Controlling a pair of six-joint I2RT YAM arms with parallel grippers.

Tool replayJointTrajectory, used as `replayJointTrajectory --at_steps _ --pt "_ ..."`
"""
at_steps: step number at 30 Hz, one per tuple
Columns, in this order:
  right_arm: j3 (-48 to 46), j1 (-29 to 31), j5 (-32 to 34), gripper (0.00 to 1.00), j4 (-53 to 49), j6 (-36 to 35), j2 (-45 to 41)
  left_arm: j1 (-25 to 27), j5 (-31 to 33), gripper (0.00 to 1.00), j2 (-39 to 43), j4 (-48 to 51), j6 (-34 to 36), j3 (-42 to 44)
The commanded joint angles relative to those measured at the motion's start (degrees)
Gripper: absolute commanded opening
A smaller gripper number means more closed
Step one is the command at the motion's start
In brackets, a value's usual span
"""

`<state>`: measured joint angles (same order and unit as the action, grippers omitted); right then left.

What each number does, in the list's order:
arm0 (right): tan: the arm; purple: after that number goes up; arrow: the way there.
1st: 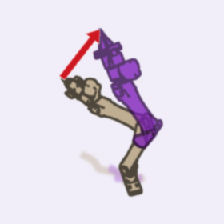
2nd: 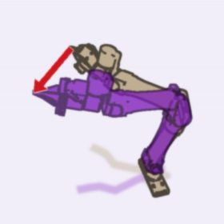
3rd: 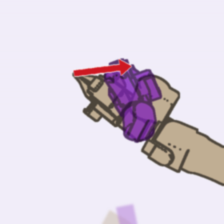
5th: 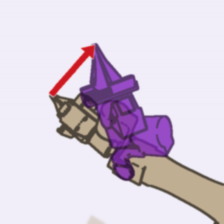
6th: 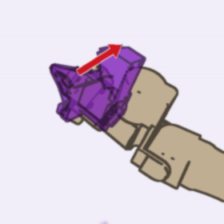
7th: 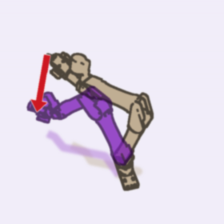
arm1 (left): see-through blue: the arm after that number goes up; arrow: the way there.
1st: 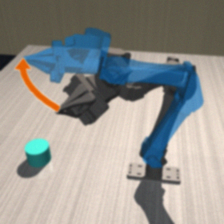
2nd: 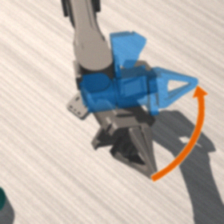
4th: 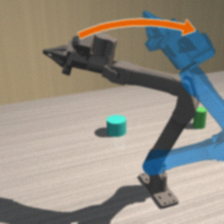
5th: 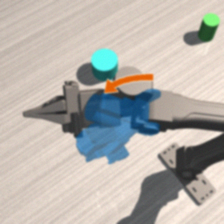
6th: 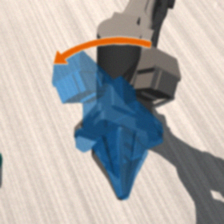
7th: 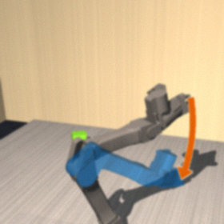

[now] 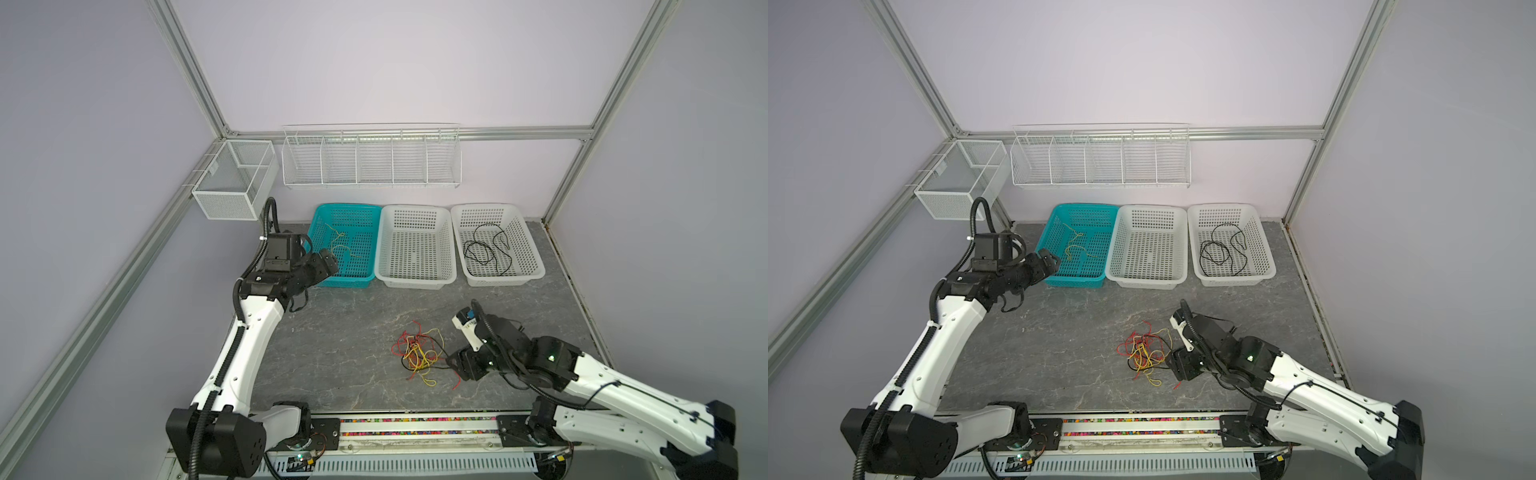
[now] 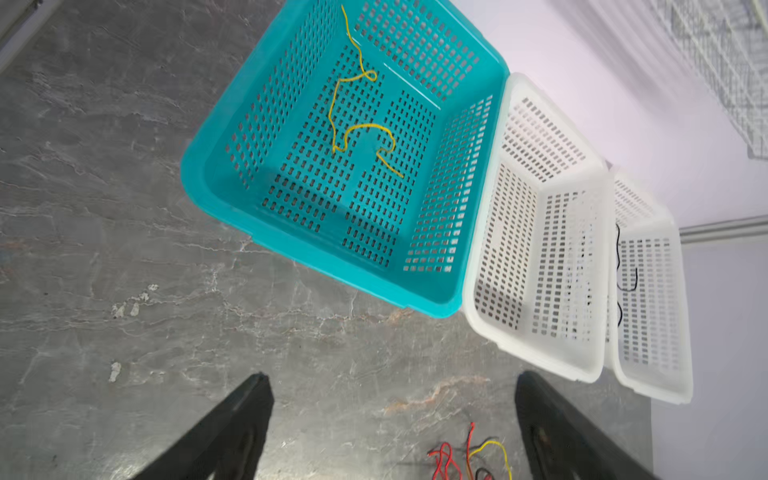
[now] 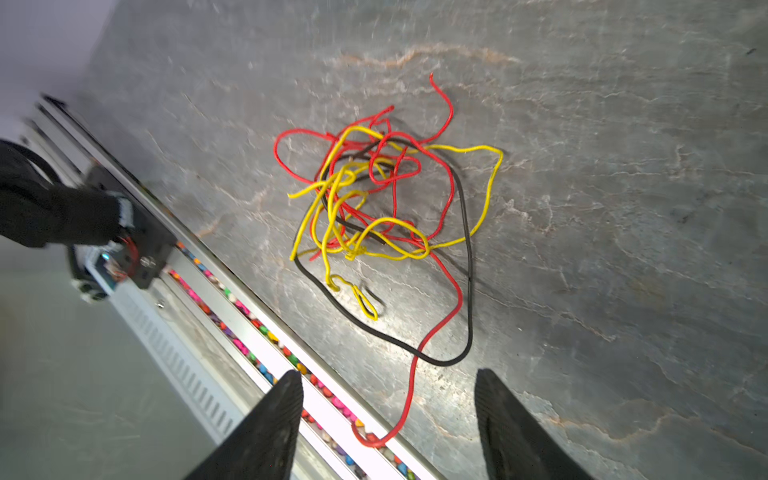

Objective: Untangle the cables
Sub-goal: 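Lower the right gripper onto the tangle and grasp wires while the left gripper returns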

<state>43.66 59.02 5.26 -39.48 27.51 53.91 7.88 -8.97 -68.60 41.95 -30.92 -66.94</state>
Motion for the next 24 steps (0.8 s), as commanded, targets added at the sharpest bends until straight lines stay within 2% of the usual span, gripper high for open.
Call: replayJointTrajectory --at_steps 1,9,16,24 --pt "2.6 3.2 8.1 0.68 2.6 -4.0 5.3 0.0 -2.5 0.98 3.4 0.2 2.1 5.3" --pt "2.8 4.5 6.1 0.67 8.2 -9.7 14.6 0.8 -8.3 1.00 8.7 -0.8 5.2 14.8" --pt "1.2 4.6 1.5 0.66 11.8 -11.2 18.3 3.8 -9.5 1.00 8.5 -0.6 5.9 15.4" --pt "0.5 4.5 0.9 0.63 17.6 -7.9 19.5 3.8 -10.4 1.00 7.3 -0.5 6.2 15.2"
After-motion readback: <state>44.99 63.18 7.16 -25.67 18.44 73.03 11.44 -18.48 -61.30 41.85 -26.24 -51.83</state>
